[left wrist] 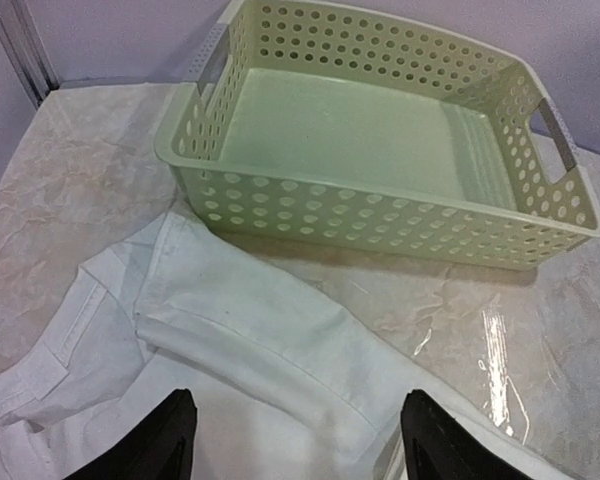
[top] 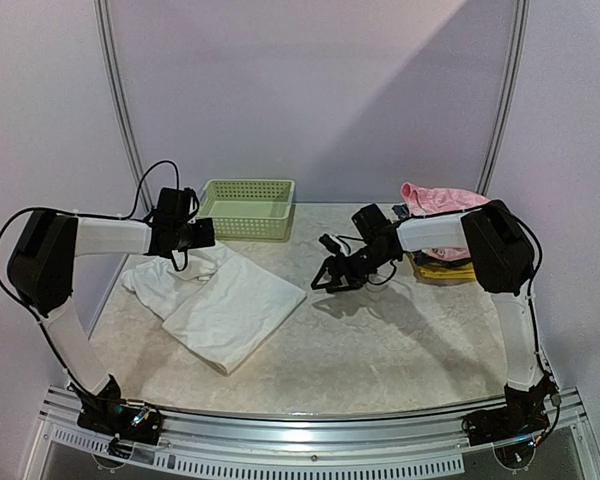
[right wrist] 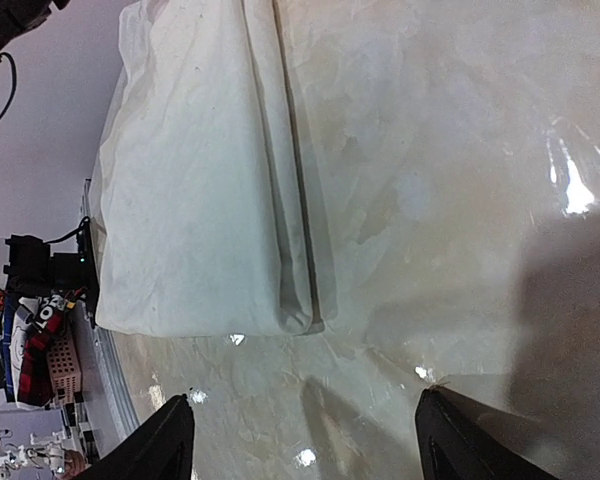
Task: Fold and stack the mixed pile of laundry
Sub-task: Move the bin to the corner of the board.
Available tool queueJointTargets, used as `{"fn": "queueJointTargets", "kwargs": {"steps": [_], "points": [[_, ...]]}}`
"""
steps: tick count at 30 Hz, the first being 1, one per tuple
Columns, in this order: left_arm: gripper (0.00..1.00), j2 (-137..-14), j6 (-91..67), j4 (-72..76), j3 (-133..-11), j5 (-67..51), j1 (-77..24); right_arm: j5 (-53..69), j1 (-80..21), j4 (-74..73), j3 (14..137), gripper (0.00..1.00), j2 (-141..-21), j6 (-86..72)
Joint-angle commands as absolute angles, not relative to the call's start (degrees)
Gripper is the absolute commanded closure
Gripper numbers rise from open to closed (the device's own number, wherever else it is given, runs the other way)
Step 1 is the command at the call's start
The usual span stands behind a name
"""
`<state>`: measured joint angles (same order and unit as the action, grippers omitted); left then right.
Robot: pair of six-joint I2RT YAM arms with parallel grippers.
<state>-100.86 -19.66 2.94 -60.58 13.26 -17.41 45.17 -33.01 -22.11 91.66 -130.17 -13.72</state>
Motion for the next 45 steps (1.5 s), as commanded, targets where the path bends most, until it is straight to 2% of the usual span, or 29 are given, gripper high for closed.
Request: {"fn": "queueJointTargets", "kwargs": {"steps": [1, 5, 14, 22, 28, 34, 40, 45], "points": [[0.28, -104.3, -18.7, 3.6, -63.4, 10.6, -15.6, 45.5, -34.6, -21.9, 94.3, 0.24, -134.5, -16.3], [0.28, -107.1, -19.2, 3.2, -66.8, 8.4, -13.4, 46.1, -35.7, -21.3, 96.2, 0.28, -136.7, -18.3], [0.28, -111.9, -19.1, 1.4, -73.4, 7.0, -9.4, 48.8, -38.0, -19.2, 99.5, 0.46, -140.6, -22.7], [0.27, -121.1, -19.8, -2.2, -84.6, 2.5, -4.9, 49.2, -38.8, -18.6, 100.3, 0.65, -142.0, -23.8], [0.32, -127.5, -22.1, -5.2, -93.2, -1.2, -3.3, 49.4, -39.1, -19.1, 99.9, 0.8, -141.9, -23.7], [0.5, -133.0, -22.2, -8.0, -101.2, -4.1, -2.8, 49.3, -39.2, -18.8, 98.2, 0.85, -141.3, -23.4], [0.79, -136.5, -21.5, -10.2, -106.7, -5.9, -3.0, 49.3, -39.3, -17.1, 95.0, 0.9, -140.1, -23.6], [0.95, -137.7, -20.7, -10.7, -108.2, -7.1, -4.5, 49.2, -39.2, -15.8, 92.8, 0.93, -139.1, -23.6]]}}
